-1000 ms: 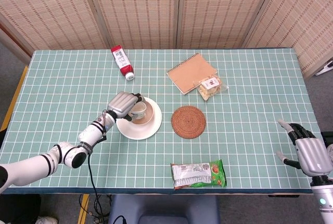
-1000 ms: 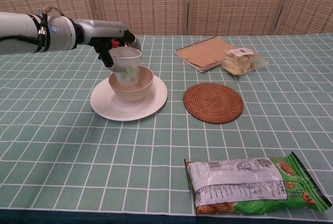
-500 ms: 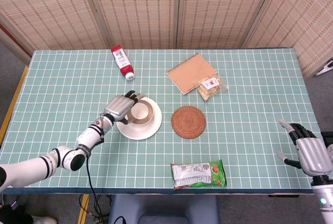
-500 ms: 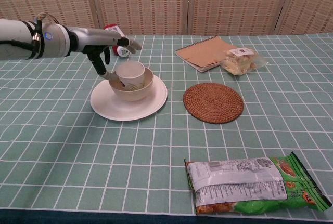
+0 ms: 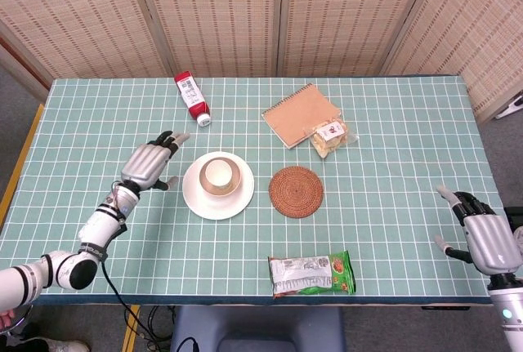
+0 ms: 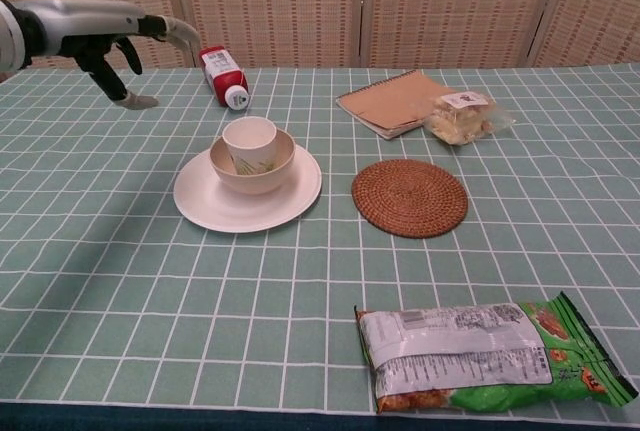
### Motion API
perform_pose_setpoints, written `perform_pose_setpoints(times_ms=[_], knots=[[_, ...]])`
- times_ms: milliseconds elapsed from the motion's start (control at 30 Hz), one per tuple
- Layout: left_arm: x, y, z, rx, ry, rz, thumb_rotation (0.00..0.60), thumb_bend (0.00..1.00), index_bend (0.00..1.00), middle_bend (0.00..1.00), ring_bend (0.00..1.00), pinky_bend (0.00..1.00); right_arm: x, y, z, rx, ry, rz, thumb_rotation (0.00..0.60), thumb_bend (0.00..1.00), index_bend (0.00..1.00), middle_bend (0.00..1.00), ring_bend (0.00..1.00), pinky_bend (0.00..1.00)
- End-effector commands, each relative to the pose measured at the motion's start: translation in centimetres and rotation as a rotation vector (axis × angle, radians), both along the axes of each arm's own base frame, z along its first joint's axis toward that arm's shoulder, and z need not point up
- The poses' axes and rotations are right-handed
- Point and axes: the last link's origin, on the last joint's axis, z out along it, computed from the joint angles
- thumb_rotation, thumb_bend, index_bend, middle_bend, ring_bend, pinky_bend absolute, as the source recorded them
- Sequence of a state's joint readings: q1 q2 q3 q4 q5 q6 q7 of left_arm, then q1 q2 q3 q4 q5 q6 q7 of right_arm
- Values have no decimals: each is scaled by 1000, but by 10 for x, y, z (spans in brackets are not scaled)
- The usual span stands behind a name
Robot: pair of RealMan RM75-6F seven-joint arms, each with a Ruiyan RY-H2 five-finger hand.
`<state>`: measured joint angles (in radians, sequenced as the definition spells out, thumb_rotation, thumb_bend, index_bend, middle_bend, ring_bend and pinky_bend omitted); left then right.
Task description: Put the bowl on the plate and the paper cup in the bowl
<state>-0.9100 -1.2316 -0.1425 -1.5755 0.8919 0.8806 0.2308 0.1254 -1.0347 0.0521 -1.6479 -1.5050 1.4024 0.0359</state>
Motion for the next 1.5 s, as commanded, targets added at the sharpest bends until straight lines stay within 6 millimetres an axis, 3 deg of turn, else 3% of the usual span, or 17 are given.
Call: perform_pose_setpoints(times_ms=[33, 300, 633, 1100, 1500], knots=[[-24, -16, 18, 85, -35, 80, 600, 334, 22, 0, 32, 257, 0, -2, -1, 0, -2, 3, 600, 233, 124, 237, 157, 304], [-66, -51, 39, 218, -9, 145, 600, 334, 42, 0, 36, 258, 5, -7, -4, 12, 0, 20, 600, 243, 124, 237, 157, 304], [-107, -111, 56, 312, 30, 209, 600, 334, 47, 0, 36, 219, 7, -13, -10, 22, -1, 26, 600, 245, 124, 237, 156, 304], [-128, -179, 61, 372, 54, 252, 600, 334, 58, 0, 36, 217, 5, -14, -12, 13, 3, 16, 600, 246, 124, 237, 157, 304], [-128, -200, 68, 405, 58, 274, 600, 334, 67, 0, 34, 216, 4, -9, -9, -11, 6, 16, 600, 245, 124, 237, 157, 304]])
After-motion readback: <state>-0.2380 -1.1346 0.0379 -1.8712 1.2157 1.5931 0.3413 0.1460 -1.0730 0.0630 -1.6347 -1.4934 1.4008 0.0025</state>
